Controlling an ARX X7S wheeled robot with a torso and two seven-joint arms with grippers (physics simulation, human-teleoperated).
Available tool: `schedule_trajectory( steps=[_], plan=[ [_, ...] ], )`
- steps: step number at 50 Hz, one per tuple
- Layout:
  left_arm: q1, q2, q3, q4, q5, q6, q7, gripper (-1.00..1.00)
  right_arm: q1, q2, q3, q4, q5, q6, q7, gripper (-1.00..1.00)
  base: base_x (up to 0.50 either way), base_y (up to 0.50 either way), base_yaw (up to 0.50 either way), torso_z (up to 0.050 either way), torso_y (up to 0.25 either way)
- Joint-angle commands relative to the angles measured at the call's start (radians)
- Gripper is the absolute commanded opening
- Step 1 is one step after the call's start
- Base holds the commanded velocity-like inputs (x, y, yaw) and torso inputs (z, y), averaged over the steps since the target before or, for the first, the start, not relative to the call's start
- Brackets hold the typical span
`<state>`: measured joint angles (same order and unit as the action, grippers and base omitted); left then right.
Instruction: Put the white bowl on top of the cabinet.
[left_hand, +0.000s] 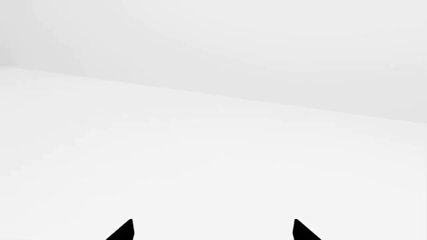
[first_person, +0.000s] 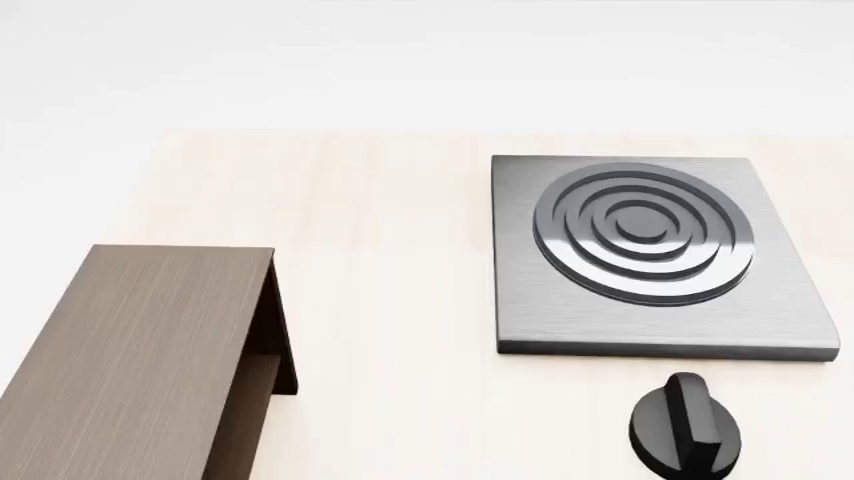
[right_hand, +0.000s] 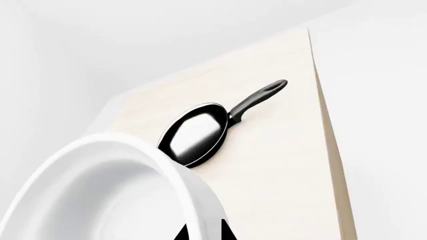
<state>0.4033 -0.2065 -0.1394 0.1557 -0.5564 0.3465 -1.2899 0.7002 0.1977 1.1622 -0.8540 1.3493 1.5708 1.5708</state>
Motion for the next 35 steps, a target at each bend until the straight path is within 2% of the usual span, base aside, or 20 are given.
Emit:
schedule_trajectory(
  steps=[1, 35],
  plan=[
    [0.002, 0.018, -0.017, 0.001, 0.025, 0.006, 0.026, 1.0, 0.079, 0.022, -0.066, 0.013, -0.065, 0.0, 0.0, -1.0, 0.0, 0.0, 0.0, 0.0, 0.0],
    [-0.002, 0.016, -0.013, -0.006, 0.024, 0.006, 0.026, 1.0, 0.271, 0.058, -0.332, 0.152, -0.249, 0.0, 0.0, -1.0, 0.0, 0.0, 0.0, 0.0, 0.001]
  ],
)
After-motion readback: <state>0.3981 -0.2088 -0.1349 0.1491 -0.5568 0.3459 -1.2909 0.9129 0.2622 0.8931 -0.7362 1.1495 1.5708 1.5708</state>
